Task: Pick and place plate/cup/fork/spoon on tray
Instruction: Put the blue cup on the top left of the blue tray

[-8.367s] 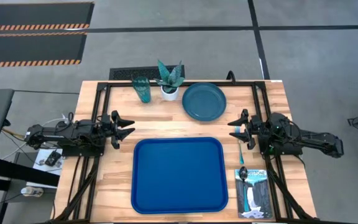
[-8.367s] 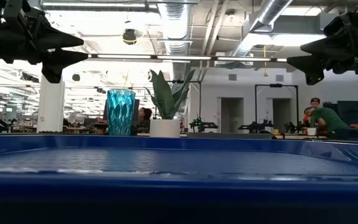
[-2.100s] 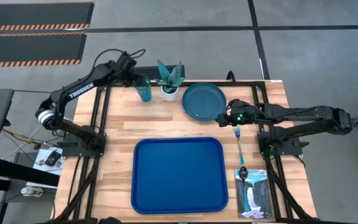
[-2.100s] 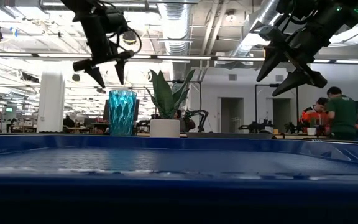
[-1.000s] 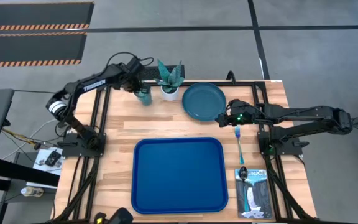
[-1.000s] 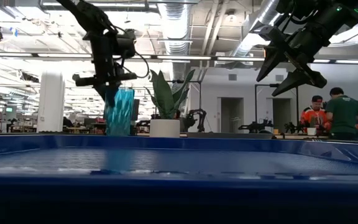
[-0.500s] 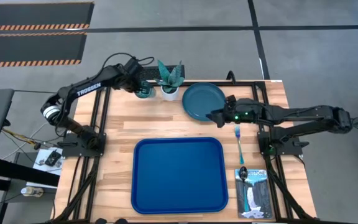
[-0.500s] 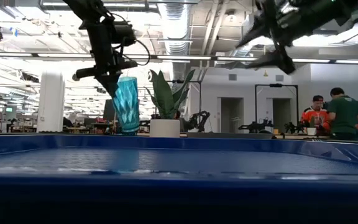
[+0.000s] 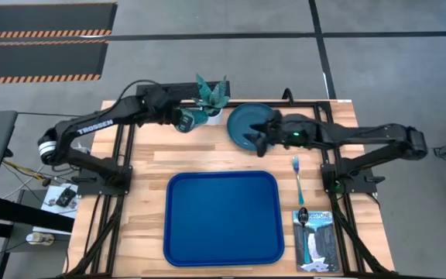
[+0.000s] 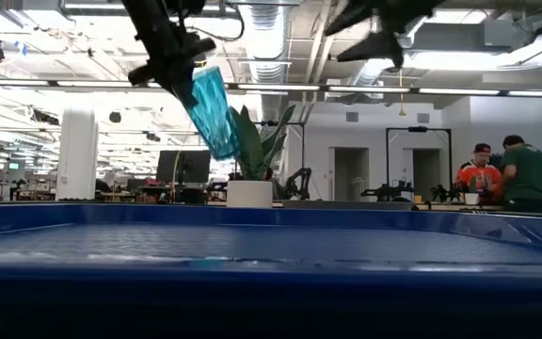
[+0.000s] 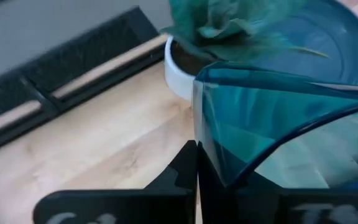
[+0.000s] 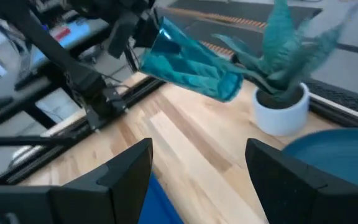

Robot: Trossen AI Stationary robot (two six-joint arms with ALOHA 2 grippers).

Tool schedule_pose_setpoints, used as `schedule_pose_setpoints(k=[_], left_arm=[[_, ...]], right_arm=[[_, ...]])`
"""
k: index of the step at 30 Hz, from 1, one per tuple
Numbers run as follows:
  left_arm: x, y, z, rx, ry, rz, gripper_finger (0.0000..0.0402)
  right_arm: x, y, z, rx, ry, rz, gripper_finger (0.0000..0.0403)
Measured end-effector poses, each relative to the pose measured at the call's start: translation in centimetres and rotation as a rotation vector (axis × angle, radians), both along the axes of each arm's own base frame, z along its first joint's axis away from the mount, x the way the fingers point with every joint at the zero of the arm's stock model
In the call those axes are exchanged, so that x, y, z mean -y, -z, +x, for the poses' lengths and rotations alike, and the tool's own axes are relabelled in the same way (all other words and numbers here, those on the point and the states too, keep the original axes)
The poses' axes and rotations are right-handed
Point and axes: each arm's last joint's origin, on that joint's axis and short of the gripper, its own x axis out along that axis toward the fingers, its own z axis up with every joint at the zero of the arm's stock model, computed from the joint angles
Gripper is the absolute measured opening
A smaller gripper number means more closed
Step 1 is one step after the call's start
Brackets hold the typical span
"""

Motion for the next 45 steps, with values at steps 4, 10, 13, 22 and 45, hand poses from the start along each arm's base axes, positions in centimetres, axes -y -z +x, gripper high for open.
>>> schedule_pose_setpoints(k=[4, 10, 13, 22, 45], left_arm=[[2.3, -0.6, 0.4, -0.014, 0.016, 0.073, 0.0002], [5.0, -0.2, 0.8, -0.032, 0.122, -0.001, 0.0002], [6.4, 0.3, 0.5, -0.066, 0.163, -0.145, 0.0002], [10.8, 0.5, 0.5, -0.075, 0.224, -0.338, 0.0002], [15.0, 7.6, 5.1, -0.419, 0.257, -0.512, 0.0013]], right_arm=[[0.0, -1.4, 3.5, -0.005, -0.022, -0.026, 0.0282], [0.2, -3.1, 7.2, -0.103, -0.054, -0.026, 0.0282], [-0.3, -4.3, 7.0, -0.177, -0.087, -0.008, 0.0282], [-1.4, -6.2, 3.6, -0.285, -0.094, 0.063, 0.0282], [-4.4, -5.3, 2.4, -0.409, -0.141, 0.129, 0.0282]])
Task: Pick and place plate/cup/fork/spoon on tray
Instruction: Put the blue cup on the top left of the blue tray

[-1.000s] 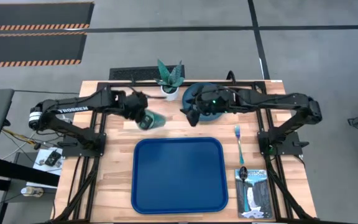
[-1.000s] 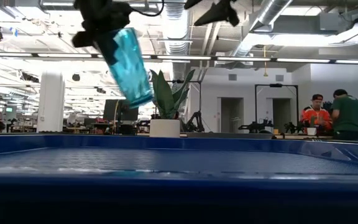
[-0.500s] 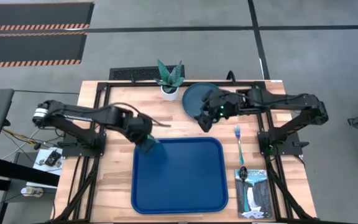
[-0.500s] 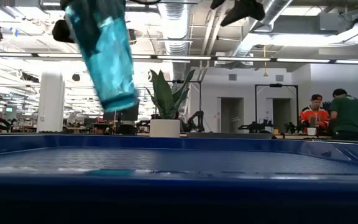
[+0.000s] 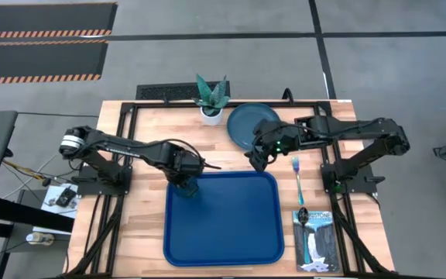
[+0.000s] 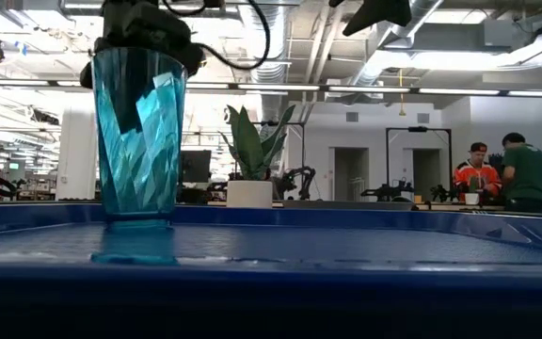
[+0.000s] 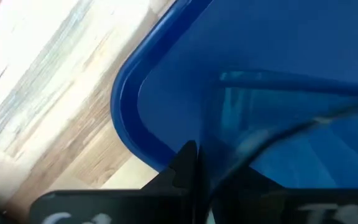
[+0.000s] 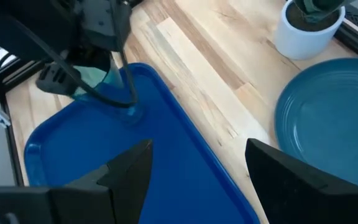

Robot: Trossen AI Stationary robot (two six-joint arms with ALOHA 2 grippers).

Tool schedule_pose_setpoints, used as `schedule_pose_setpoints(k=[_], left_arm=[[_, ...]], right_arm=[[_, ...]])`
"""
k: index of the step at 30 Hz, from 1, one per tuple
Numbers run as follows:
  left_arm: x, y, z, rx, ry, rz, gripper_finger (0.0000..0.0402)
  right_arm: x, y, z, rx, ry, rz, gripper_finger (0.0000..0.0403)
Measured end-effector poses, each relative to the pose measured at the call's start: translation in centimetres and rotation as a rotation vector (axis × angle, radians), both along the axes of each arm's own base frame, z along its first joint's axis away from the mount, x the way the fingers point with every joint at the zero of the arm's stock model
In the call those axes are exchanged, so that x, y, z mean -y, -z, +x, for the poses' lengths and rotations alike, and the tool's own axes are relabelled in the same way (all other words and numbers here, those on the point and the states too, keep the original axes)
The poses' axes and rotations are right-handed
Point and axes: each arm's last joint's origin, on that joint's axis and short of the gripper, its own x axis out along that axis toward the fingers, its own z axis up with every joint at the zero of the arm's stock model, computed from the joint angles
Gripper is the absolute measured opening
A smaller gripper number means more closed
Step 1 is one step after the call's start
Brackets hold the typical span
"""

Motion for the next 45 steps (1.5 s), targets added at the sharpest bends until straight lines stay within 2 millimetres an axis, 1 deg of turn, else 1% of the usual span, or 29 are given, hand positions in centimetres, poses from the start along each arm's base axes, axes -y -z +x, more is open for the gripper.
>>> schedule_pose_setpoints(k=[3, 6, 11, 15, 19, 23, 25, 26, 27, 29, 33, 35, 38, 42, 45], left_arm=[[0.0, 0.0, 0.0, -0.005, 0.001, 0.006, 0.0027], [0.0, -0.9, 0.3, 0.027, 0.001, 0.028, 0.0054], [-0.2, -3.0, 0.9, 0.088, 0.015, 0.092, 0.0123], [-0.3, -4.3, 0.8, 0.084, 0.012, 0.118, 0.0181], [-0.5, -6.4, 0.0, 0.03, 0.01, 0.172, 0.0226], [-0.8, -9.1, -0.7, 0.035, -0.011, 0.234, 0.0252], [-0.9, -10.7, -1.0, 0.052, -0.022, 0.254, 0.0258], [-0.9, -11.4, -1.4, 0.054, -0.025, 0.263, 0.0259], [-0.8, -12.3, -1.7, 0.065, -0.029, 0.266, 0.026], [-0.9, -13.9, -2.1, 0.146, -0.044, 0.262, 0.0261], [-0.9, -16.6, -4.0, 0.259, -0.099, 0.243, 0.0261], [-1.0, -17.4, -5.2, 0.295, -0.124, 0.244, 0.0261], [-1.1, -18.4, -6.8, 0.354, -0.176, 0.268, 0.0261], [-1.3, -19.3, -8.4, 0.419, -0.254, 0.294, 0.0261], [-1.4, -19.7, -9.0, 0.443, -0.28, 0.301, 0.0261]], right_arm=[[-0.1, 0.0, 0.0, 0.0, -0.007, -0.003, 0.0282], [-0.1, 0.0, 0.0, 0.002, -0.007, -0.003, 0.0282], [-0.1, -0.1, 0.1, 0.009, -0.007, -0.003, 0.0282], [-0.1, -0.1, 0.1, 0.012, -0.009, -0.003, 0.0282], [-0.1, 0.0, 0.2, 0.013, -0.011, -0.002, 0.0282], [-0.3, 0.2, 1.4, 0.06, -0.035, 0.024, 0.0282], [-0.4, 0.0, 2.6, 0.137, -0.066, 0.057, 0.0282], [-0.4, 0.2, 3.0, 0.148, -0.079, 0.07, 0.0282], [-0.4, 0.6, 3.6, 0.143, -0.085, 0.078, 0.0282], [-0.5, 1.3, 5.0, 0.171, -0.114, 0.1, 0.0282], [0.0, 3.1, 7.7, 0.15, -0.18, 0.149, 0.0282], [0.2, 3.3, 9.2, 0.158, -0.217, 0.144, 0.0282], [0.1, 3.9, 11.1, 0.133, -0.275, 0.124, 0.0282], [-1.1, 5.3, 13.6, 0.112, -0.338, 0.131, 0.0282], [-1.8, 6.5, 14.9, 0.085, -0.353, 0.137, 0.0282]])
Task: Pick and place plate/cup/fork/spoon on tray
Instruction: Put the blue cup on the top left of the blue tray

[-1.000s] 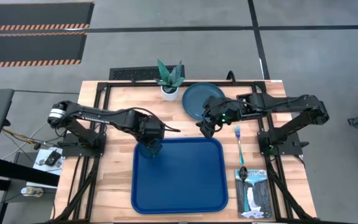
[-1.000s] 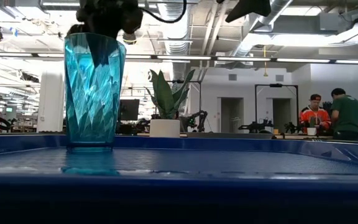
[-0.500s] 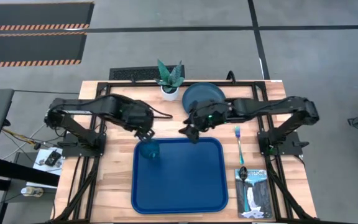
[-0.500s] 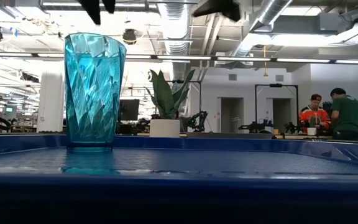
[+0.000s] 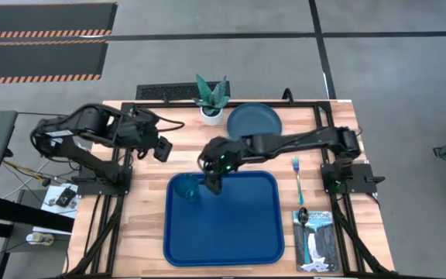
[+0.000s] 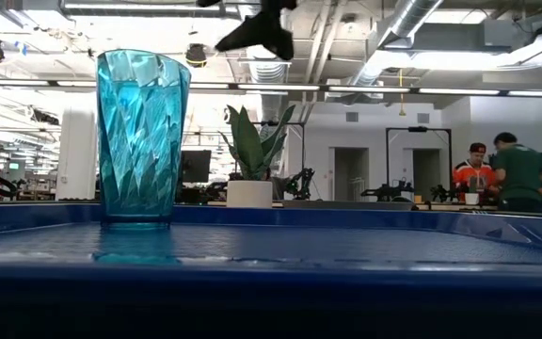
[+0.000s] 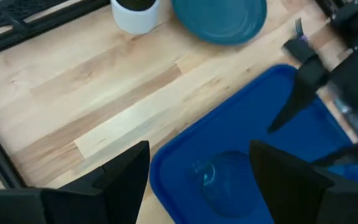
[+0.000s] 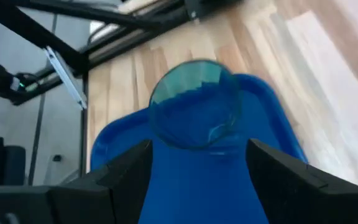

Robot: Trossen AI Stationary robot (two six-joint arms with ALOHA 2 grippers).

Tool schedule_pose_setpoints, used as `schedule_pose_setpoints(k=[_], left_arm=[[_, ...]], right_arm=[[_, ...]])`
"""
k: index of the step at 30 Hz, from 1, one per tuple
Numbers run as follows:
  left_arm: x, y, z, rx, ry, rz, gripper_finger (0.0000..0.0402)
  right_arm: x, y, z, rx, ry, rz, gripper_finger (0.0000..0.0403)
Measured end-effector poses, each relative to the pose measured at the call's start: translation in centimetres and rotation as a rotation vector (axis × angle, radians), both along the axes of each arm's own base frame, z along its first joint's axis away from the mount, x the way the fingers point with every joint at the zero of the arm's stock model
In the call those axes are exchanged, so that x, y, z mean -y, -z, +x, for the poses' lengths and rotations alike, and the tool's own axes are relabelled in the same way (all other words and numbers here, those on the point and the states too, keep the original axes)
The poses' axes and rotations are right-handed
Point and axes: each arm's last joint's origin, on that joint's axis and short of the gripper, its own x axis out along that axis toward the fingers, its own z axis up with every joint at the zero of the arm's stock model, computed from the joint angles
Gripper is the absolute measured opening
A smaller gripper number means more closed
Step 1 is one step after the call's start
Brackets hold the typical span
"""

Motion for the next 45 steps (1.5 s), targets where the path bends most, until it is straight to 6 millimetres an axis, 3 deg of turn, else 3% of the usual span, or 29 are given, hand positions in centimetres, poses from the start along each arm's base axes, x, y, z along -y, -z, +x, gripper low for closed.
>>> schedule_pose_setpoints(k=[4, 13, 21, 29, 33, 41, 45], left_arm=[[0.3, -0.1, -0.3, 0.008, 0.015, 0.009, 0.0261], [0.3, -0.2, -0.3, -0.011, 0.07, 0.066, 0.0261], [0.3, -0.2, -0.3, -0.022, 0.095, 0.087, 0.0261], [0.3, -0.2, -0.3, -0.033, 0.115, 0.116, 0.0261], [0.2, -0.2, -0.3, -0.032, 0.107, 0.137, 0.0261], [0.2, -0.2, -0.3, -0.032, 0.106, 0.142, 0.0261], [0.2, -0.2, -0.3, -0.035, 0.111, 0.146, 0.0261]], right_arm=[[-0.7, 0.8, 1.0, -0.019, 0.014, 0.013, 0.0282], [0.2, 1.8, 2.8, 0.025, 0.187, -0.024, 0.0282], [0.2, 6.4, 4.4, -0.087, 0.213, -0.012, 0.0282], [0.3, 6.1, 4.4, -0.104, 0.231, 0.002, 0.0275], [0.7, 5.3, 4.5, -0.096, 0.238, 0.003, 0.0239], [2.0, 6.1, 4.7, -0.123, 0.225, 0.035, 0.0115], [1.9, 6.0, 4.7, -0.117, 0.199, 0.04, 0.0072]])
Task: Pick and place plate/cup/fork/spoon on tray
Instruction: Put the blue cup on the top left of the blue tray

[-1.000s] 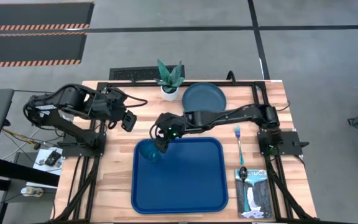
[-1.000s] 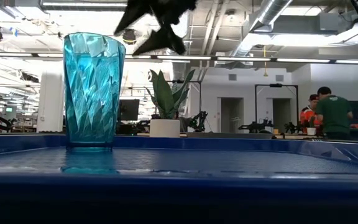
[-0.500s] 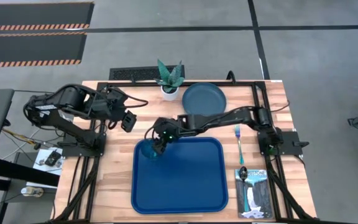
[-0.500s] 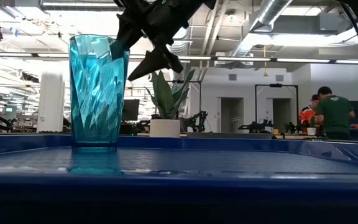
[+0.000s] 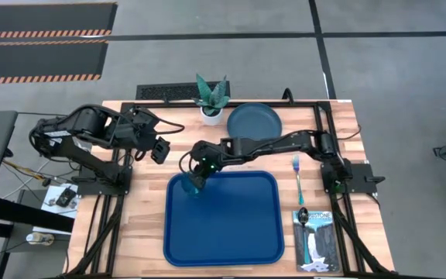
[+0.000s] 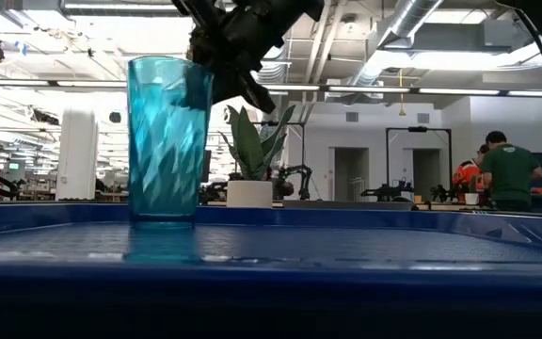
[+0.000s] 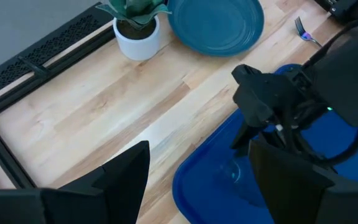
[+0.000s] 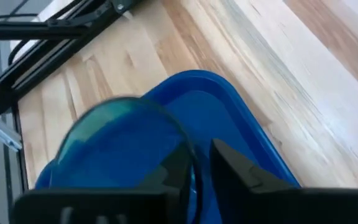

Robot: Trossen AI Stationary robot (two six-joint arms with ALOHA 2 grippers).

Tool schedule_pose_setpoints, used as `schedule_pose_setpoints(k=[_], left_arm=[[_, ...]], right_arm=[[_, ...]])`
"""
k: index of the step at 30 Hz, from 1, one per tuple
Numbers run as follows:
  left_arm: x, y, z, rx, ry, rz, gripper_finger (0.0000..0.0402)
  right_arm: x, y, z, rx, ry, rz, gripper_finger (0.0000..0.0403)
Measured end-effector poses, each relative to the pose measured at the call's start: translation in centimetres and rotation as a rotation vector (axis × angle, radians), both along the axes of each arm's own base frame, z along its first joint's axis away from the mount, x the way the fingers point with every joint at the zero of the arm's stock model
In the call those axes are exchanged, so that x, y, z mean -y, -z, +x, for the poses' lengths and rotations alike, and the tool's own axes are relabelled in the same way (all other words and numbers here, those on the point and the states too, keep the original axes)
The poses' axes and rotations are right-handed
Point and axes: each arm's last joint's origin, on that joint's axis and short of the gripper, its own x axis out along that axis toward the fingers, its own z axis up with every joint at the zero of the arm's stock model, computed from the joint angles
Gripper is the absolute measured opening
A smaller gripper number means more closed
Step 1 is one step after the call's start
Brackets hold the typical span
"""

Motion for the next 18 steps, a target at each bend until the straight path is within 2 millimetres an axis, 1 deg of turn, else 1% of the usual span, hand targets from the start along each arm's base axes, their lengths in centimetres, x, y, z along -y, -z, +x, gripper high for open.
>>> schedule_pose_setpoints(k=[5, 7, 9, 14, 18], left_arm=[[0.01, 0.0, 0.0, 0.0, 0.0, 0.0, 0.0261], [0.0, 0.0, 0.0, 0.0, 0.0, 0.001, 0.0261], [0.0, 0.0, 0.0, 0.0, 0.0, 0.001, 0.0261], [0.0, 0.0, 0.0, 0.0, 0.0, 0.001, 0.0261], [-0.03, -0.01, 0.0, 0.001, -0.003, 0.009, 0.0261]], right_arm=[[0.09, -0.27, 0.3, 0.043, -0.003, -0.004, 0.0023], [0.29, -0.35, 0.36, 0.052, 0.0, -0.005, 0.0011], [0.34, -0.38, 0.4, 0.057, 0.005, -0.008, 0.0013], [0.46, -0.3, 0.33, 0.046, 0.034, -0.037, 0.0036], [0.75, -0.35, 0.35, 0.051, 0.039, -0.041, 0.0027]])
